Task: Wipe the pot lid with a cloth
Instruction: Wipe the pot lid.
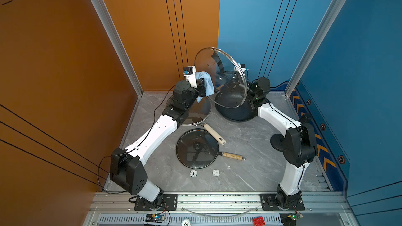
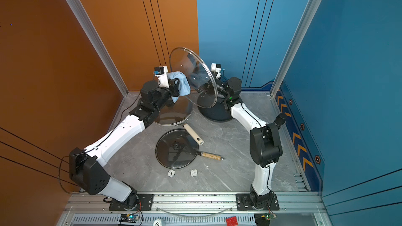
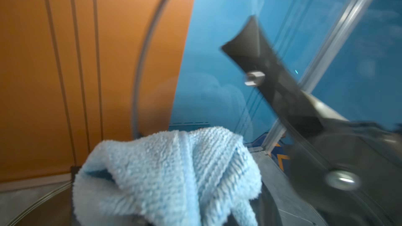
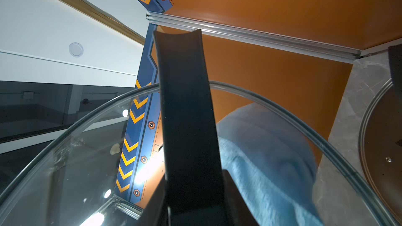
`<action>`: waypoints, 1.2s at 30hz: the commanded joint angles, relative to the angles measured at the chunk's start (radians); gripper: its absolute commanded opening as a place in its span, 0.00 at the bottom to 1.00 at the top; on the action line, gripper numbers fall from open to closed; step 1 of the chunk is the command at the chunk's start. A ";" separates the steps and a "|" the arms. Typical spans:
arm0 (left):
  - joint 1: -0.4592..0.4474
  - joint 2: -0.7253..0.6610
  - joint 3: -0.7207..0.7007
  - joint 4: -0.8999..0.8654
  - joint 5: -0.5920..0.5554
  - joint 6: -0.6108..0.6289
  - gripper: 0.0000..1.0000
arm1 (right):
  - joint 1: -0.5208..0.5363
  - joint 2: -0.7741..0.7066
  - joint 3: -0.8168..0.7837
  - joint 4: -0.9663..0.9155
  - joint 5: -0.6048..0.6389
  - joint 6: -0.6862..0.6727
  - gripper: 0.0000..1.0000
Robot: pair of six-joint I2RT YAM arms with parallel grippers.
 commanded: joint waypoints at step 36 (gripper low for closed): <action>-0.109 -0.028 0.099 -0.002 0.259 0.002 0.19 | 0.003 0.045 0.154 0.118 0.056 0.060 0.02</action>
